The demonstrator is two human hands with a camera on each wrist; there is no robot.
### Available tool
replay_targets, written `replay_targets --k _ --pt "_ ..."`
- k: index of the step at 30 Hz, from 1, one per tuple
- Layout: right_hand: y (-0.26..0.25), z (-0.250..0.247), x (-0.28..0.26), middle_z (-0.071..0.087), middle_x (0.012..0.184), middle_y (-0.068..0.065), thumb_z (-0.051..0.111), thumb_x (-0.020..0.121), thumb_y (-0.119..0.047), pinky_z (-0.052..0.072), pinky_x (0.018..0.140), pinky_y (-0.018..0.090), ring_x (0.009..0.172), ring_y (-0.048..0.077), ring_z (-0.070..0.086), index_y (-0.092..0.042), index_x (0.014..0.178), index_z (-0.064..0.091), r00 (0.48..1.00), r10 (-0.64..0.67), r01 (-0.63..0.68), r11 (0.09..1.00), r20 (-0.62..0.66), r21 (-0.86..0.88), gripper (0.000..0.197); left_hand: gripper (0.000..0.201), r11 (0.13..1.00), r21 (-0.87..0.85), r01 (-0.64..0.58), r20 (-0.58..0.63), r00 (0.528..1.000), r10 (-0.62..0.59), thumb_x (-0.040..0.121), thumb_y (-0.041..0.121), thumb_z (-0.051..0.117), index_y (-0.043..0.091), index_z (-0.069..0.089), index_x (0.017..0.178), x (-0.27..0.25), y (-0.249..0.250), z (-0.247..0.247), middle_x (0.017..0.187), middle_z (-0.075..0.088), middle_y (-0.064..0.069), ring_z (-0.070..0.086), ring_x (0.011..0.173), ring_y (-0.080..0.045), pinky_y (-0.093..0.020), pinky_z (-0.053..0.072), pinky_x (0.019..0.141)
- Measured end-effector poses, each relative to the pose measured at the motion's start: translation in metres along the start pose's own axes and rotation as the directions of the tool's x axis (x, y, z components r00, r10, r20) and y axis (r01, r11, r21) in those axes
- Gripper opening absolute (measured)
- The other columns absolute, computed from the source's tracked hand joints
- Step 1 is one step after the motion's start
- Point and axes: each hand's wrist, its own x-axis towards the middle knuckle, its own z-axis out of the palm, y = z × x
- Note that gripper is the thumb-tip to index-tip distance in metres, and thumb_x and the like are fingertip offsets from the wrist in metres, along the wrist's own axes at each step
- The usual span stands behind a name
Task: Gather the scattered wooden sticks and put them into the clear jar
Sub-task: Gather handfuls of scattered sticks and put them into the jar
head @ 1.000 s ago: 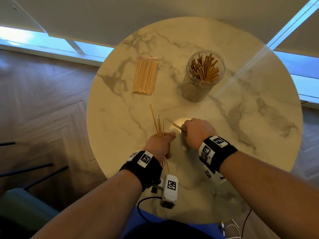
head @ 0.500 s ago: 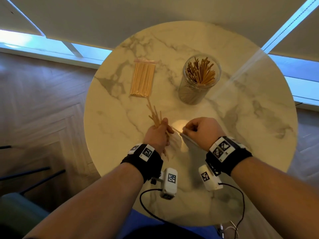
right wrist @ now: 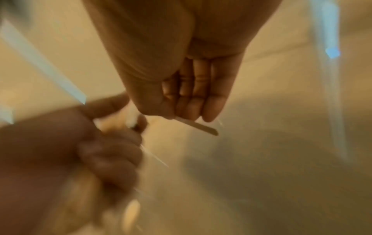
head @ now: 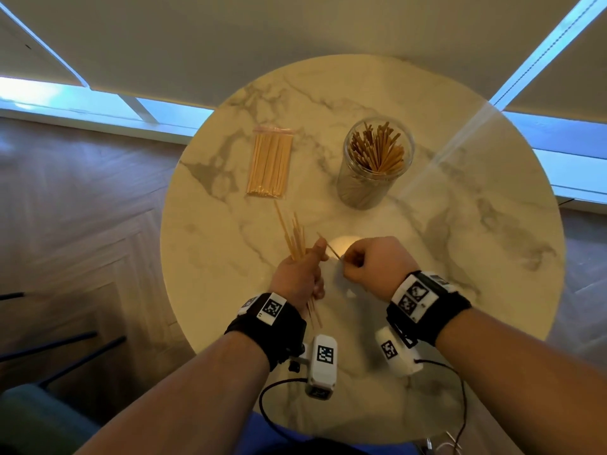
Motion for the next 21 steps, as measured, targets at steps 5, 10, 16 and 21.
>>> replay_targets --k 5,10,16,21 --pt "-0.021 -0.025 -0.013 0.074 0.073 -0.005 0.073 0.085 -0.025 0.053 0.067 0.027 0.069 0.009 0.066 -0.024 0.087 0.079 0.98 -0.19 0.197 0.937 -0.053 0.288 0.006 0.041 0.99 -0.036 -0.134 -0.01 0.991 0.134 0.097 0.045 0.068 0.015 0.059 0.07 -0.012 0.032 0.019 0.05 0.045 0.0 0.039 0.045 -0.018 -0.028 0.034 0.049" --pt "-0.019 -0.041 -0.016 0.079 0.095 0.008 0.068 0.097 -0.022 0.061 0.092 0.038 0.094 0.025 0.076 -0.016 0.097 0.078 0.987 0.158 -0.106 0.479 0.033 0.871 0.012 0.049 0.898 -0.072 -0.434 -0.018 0.901 0.434 0.109 0.037 0.047 0.013 0.05 0.066 -0.045 0.094 0.03 0.059 0.045 -0.005 0.042 0.052 -0.014 -0.024 0.038 0.05" --pt "-0.025 -0.065 -0.021 0.071 0.114 0.02 0.047 0.102 -0.044 0.053 0.098 0.046 0.1 0.032 0.072 -0.003 0.125 0.064 0.9 -0.151 -0.432 -0.182 0.409 0.883 0.05 0.044 0.702 -0.022 -0.712 0.245 0.677 0.694 0.104 0.041 0.055 0.024 0.056 0.063 -0.085 0.135 0.055 0.059 0.053 -0.001 0.052 0.059 -0.024 -0.037 0.045 0.063" --pt "-0.042 -0.079 -0.028 0.07 0.119 0.021 0.042 0.106 -0.024 0.06 0.087 0.043 0.107 0.031 0.071 0.0 0.13 0.062 0.938 -0.244 -0.322 -0.352 0.246 0.879 0.04 0.028 0.6 0.121 -0.791 0.325 0.603 0.729 0.083 0.038 0.076 0.016 0.065 0.068 -0.084 0.124 0.06 0.068 0.065 -0.006 0.062 0.065 -0.03 -0.047 0.051 0.062"
